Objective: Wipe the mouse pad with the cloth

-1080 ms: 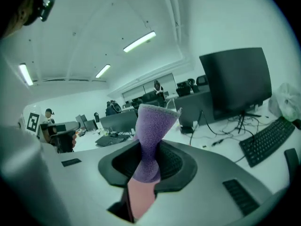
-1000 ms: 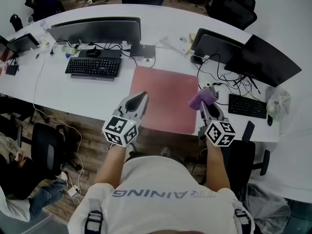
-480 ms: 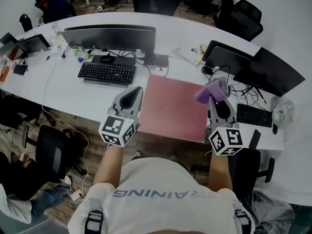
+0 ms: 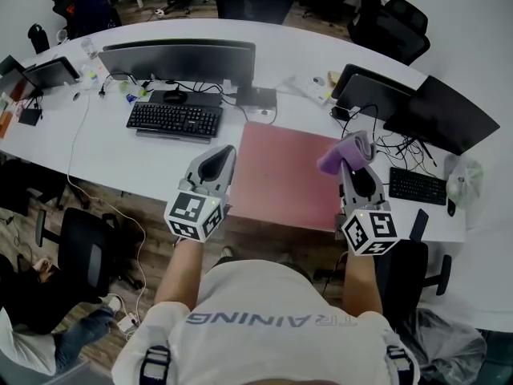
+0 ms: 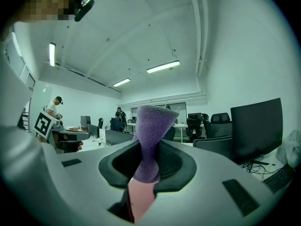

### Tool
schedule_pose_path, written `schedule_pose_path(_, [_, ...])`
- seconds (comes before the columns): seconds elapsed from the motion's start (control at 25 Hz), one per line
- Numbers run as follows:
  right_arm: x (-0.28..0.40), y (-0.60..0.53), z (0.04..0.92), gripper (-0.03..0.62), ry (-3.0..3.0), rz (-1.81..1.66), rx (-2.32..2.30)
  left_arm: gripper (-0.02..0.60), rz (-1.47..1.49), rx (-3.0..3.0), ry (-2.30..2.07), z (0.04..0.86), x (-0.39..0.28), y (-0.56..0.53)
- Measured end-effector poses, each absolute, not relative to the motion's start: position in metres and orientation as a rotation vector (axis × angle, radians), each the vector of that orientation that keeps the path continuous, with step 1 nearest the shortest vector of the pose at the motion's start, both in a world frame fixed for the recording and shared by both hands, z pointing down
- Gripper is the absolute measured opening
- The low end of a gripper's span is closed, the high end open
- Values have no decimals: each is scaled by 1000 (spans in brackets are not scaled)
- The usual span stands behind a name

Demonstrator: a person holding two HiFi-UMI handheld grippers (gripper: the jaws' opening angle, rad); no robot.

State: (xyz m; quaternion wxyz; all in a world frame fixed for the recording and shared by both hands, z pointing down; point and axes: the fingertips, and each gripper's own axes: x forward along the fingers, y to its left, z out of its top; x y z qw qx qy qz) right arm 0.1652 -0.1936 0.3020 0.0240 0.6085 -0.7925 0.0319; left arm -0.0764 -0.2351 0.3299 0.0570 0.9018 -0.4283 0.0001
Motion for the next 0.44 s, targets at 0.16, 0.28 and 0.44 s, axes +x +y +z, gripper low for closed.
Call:
schedule_pose_path(0.16, [164,-191,307,106,-2440,84,1862,32,-6,2727,-1312,332,-79,-232])
schedule_pose_path(0.28, [166,-190,312,106,-2425,71,1847,32,-9,2734,-1317,328,-77,-229])
schedule_pose_path(0.44, [166,-187,318,106,-2422,76,1832,32,-17,2739,-1326,324,-75,-225])
